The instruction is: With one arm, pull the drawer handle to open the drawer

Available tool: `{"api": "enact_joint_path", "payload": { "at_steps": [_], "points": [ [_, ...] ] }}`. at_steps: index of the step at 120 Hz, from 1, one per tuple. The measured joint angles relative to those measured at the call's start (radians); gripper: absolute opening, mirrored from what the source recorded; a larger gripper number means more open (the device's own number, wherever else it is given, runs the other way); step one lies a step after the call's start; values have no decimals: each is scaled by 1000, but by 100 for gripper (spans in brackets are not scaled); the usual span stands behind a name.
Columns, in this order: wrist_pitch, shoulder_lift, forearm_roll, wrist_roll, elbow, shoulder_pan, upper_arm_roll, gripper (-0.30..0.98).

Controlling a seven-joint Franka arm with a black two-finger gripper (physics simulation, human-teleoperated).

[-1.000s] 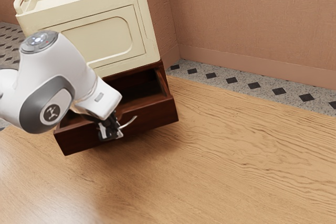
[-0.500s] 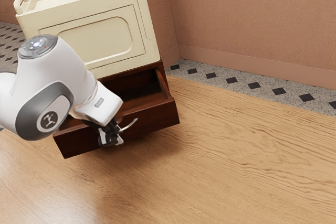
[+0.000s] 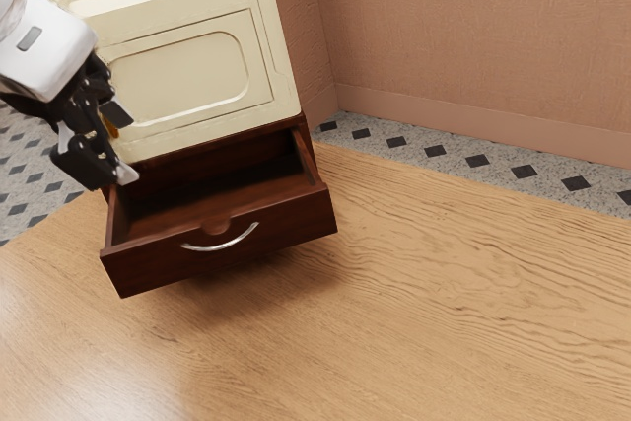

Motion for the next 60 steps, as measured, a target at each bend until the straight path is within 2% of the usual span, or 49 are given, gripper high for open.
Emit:
{"api": "enact_joint_path", "payload": {
  "at_steps": [26, 60],
  "points": [
    [-226, 16, -3, 5, 26, 0, 3, 63],
    [-325, 33, -6, 10, 30, -1, -7, 67]
  ]
}}
